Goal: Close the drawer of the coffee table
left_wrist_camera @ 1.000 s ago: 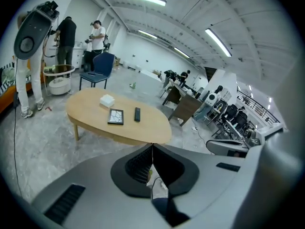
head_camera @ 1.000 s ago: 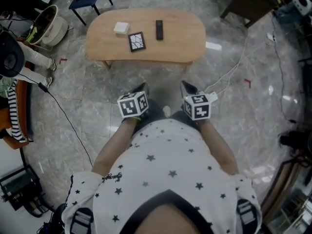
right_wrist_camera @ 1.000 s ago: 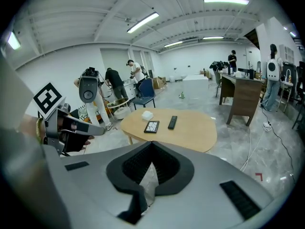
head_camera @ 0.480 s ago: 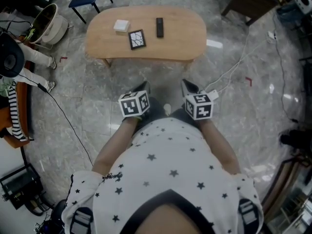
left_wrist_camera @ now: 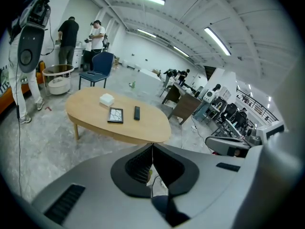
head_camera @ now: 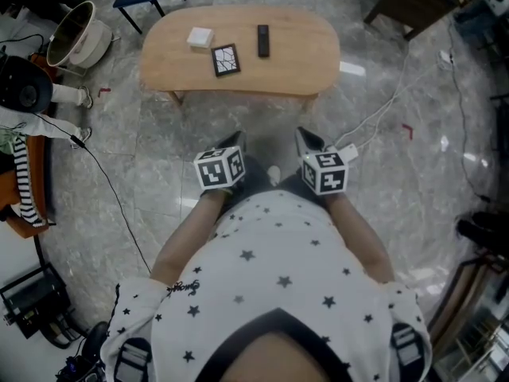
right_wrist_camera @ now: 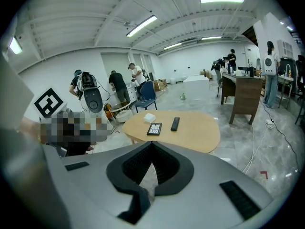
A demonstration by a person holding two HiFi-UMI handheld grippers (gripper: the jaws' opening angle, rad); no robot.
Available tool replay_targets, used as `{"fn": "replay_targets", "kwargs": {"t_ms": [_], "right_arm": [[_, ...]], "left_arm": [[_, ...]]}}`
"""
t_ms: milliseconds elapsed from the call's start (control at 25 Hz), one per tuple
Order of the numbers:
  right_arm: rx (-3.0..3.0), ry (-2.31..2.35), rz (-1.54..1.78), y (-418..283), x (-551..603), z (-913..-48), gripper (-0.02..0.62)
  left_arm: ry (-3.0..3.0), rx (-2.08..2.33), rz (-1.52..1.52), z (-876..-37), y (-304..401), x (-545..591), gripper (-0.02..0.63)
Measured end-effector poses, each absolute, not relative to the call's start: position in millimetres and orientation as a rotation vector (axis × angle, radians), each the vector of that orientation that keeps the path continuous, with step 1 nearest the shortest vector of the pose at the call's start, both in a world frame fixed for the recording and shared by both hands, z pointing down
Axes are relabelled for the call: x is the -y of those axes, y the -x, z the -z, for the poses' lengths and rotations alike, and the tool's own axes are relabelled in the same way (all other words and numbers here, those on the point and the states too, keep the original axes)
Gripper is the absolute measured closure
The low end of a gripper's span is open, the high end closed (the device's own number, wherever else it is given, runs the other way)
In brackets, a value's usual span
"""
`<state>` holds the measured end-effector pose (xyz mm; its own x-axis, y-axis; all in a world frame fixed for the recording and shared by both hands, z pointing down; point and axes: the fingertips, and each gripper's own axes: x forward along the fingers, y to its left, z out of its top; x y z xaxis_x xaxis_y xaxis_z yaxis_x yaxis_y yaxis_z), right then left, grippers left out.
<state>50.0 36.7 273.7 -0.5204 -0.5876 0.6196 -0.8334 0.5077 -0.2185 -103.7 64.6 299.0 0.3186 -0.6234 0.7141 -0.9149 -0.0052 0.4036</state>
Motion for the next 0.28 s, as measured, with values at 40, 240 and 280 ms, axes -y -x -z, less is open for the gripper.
{"fn": "replay_targets", "kwargs": {"t_ms": [40,240,280], "right_arm": [[2.281,-1.163,-0.695,-49.4,-36.5,-273.9,0.588],[2.285,-1.161,-0.693,-47.7,-36.1,-276.1,0.588],[2.286,-1.161,-0.693,-47.6,-36.1,-276.5,0.588]], "left_arm": [[-1.716,1.394,-0.422,-299.4,104.2,-64.7,0.595],[-1.709,1.391,-0.425,-303.3,105.3,-66.9,0.595],[-1.708,1.39,-0.426,-303.8,105.3,-67.5,0.595]]}}
